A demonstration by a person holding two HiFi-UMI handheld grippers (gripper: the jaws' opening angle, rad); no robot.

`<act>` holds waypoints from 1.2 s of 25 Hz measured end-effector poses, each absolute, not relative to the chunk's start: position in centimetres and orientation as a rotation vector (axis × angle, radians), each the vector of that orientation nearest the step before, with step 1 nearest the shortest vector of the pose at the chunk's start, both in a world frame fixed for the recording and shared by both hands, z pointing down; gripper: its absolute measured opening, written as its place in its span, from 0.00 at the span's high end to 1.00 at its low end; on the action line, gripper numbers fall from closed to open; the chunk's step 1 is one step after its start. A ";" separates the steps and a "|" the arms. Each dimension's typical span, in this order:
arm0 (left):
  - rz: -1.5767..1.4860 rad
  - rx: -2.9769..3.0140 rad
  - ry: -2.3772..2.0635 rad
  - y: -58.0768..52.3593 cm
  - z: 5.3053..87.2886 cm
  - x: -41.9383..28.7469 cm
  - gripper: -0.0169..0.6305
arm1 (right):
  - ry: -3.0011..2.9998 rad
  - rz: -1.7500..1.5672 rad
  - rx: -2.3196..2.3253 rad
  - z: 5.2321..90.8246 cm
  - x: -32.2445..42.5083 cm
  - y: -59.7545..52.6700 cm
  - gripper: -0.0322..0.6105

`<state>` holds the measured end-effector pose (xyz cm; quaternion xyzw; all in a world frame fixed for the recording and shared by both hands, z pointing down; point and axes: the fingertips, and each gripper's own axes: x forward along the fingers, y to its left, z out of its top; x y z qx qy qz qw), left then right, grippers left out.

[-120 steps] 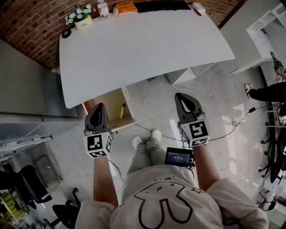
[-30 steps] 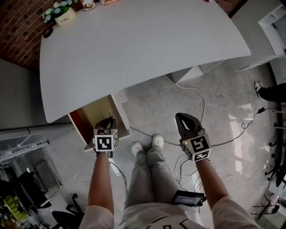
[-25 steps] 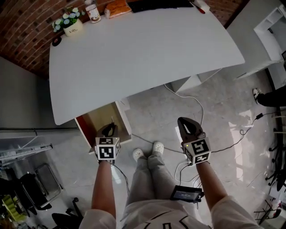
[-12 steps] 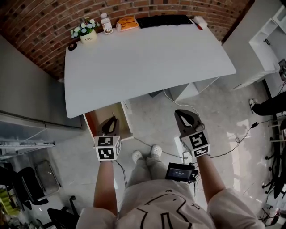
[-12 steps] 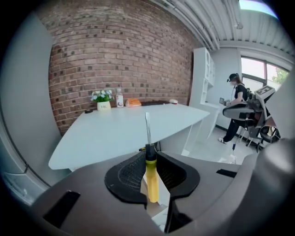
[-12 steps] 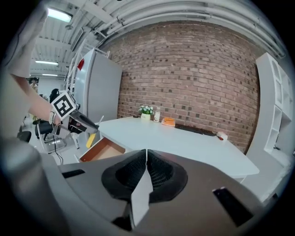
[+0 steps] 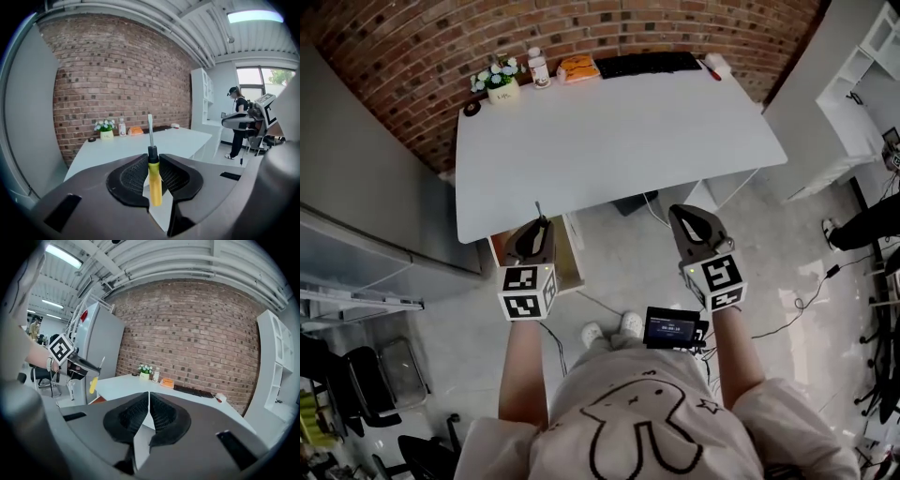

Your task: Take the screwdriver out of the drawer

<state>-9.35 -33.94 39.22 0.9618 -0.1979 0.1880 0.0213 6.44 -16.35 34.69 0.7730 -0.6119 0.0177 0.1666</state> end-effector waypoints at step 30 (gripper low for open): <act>-0.186 3.269 -0.748 -34.3 20.3 -11.4 0.85 | -1.739 -0.367 2.399 20.7 4.6 -17.8 0.92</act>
